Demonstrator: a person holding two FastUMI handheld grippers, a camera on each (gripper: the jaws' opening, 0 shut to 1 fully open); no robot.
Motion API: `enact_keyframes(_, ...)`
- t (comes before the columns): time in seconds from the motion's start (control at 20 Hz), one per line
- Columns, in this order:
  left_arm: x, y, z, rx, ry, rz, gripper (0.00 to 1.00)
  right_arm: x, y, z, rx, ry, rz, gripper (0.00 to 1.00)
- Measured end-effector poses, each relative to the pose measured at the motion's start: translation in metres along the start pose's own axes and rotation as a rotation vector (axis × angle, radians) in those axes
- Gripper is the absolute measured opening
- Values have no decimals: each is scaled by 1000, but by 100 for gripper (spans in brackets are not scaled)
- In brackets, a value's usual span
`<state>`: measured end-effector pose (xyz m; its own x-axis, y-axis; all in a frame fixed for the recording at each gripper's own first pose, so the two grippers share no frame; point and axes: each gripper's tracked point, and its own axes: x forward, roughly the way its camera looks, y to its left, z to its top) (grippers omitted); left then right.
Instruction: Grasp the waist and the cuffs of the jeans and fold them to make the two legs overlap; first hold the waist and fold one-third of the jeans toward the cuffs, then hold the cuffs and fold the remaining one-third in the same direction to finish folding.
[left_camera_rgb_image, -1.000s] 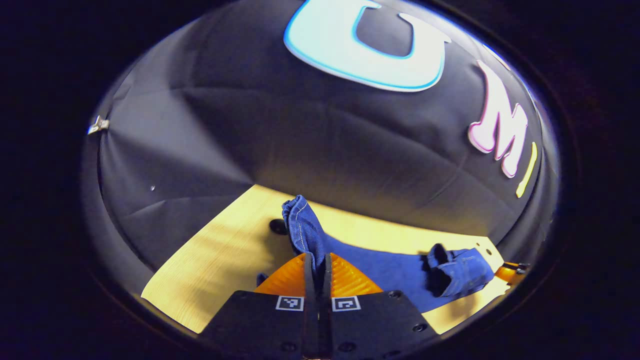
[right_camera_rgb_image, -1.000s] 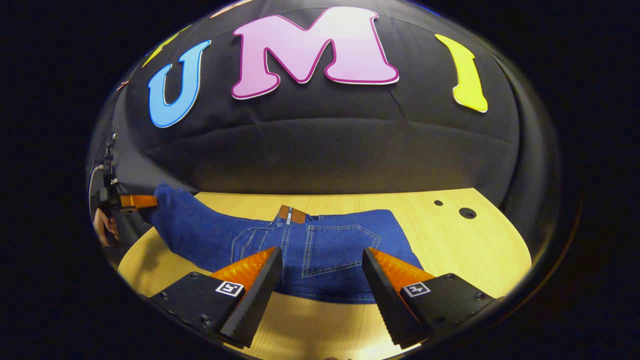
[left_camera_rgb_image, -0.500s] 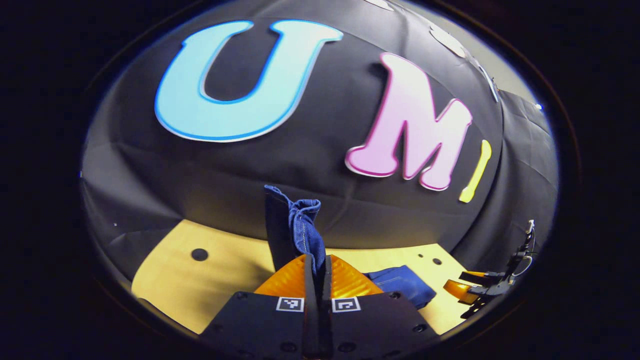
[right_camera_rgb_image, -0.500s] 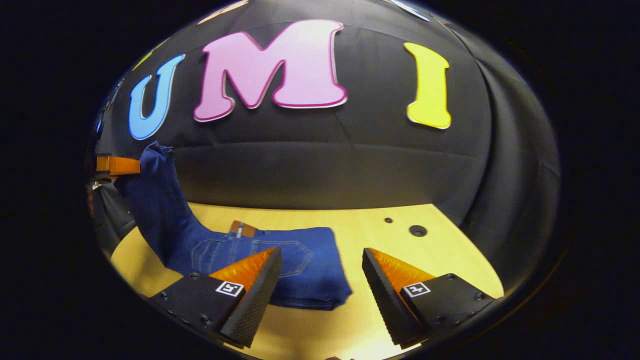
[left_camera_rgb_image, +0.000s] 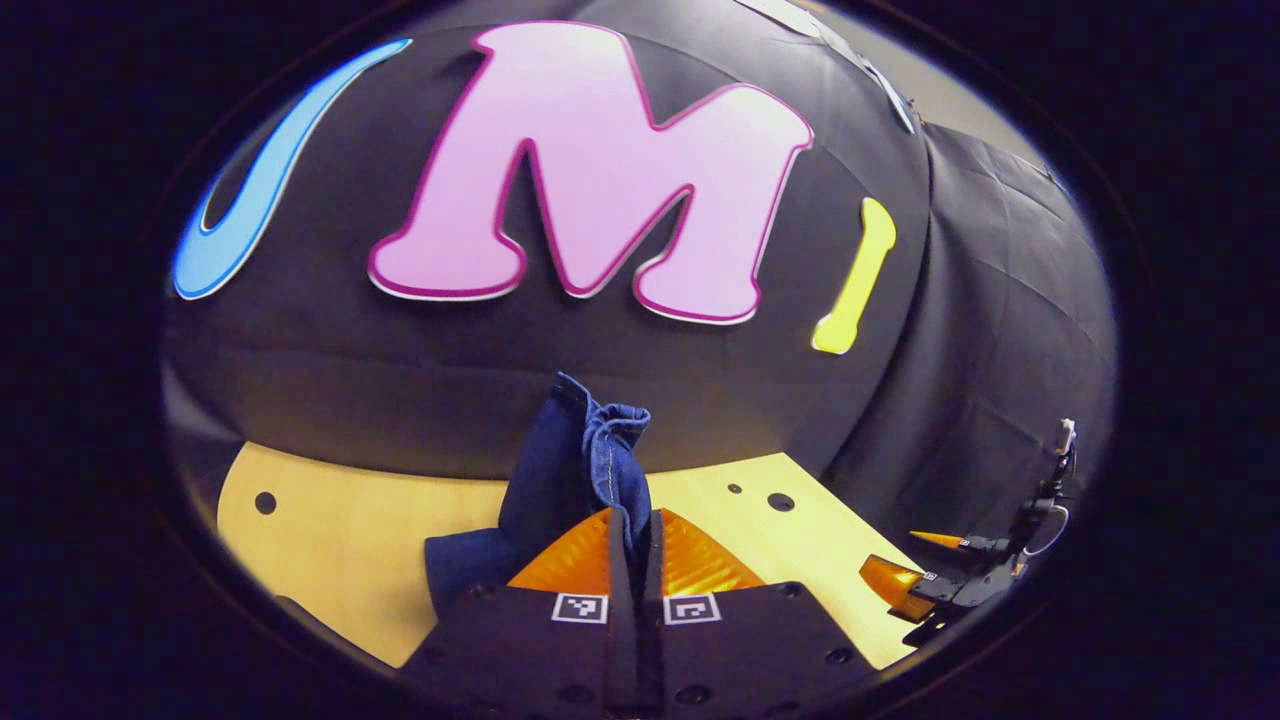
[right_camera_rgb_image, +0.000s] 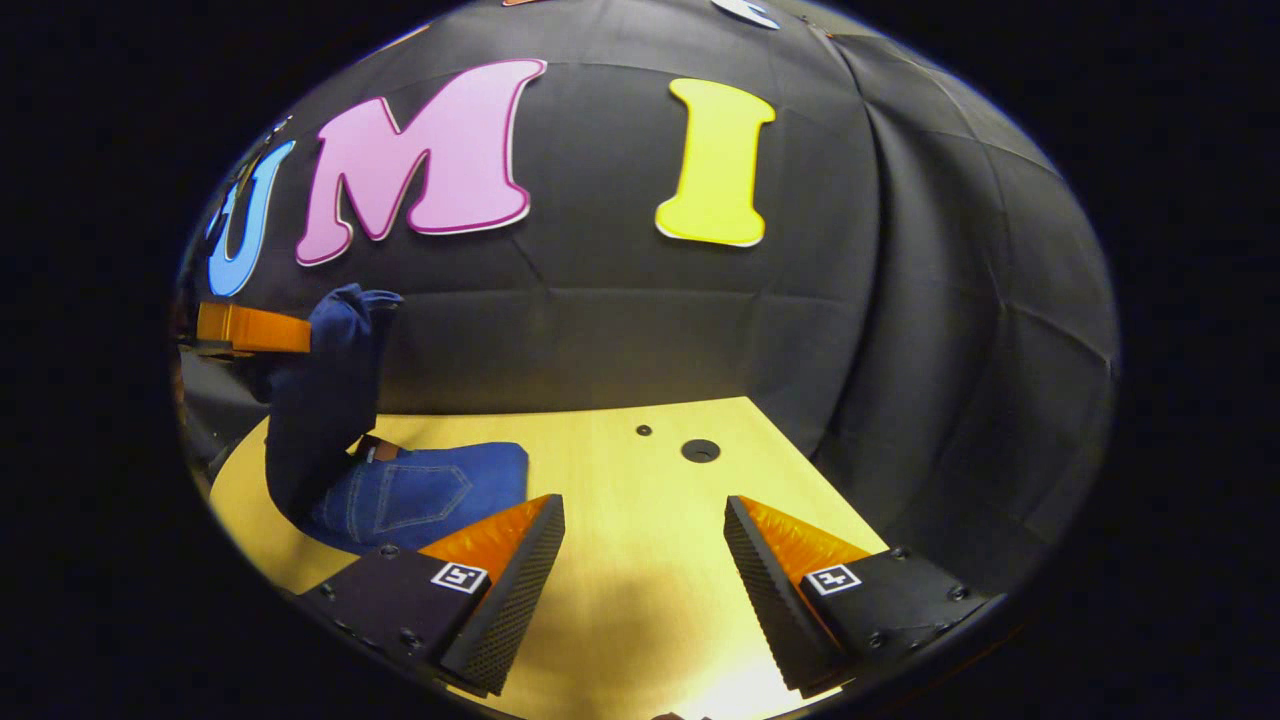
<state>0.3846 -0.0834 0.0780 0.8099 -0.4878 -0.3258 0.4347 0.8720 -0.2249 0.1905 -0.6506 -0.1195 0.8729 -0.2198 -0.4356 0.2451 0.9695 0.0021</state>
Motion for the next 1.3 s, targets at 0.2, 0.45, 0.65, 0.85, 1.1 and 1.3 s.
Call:
enact_keyframes(0.2, 49, -34, -47, 37, 94, -39, 6, -11, -37, -9, 30, 9, -51, 99)
enact_keyframes(0.45, 69, -45, -105, 78, 223, -27, 25, -31, -69, -21, 50, 16, -110, 99)
enact_keyframes(0.65, 53, -56, -106, 73, 187, -23, 89, -55, -74, -20, 43, 16, -121, 99)
enact_keyframes(0.85, -15, -49, -84, 61, 102, -8, 97, -91, -61, 1, 27, -16, -101, 99)
enact_keyframes(1.1, -150, -22, -44, 94, -56, 85, 97, -157, -26, 28, -16, -33, -31, 99)
enact_keyframes(1.3, -267, -3, -11, 120, -198, 212, 97, -221, 14, 58, -82, -79, 49, 99)
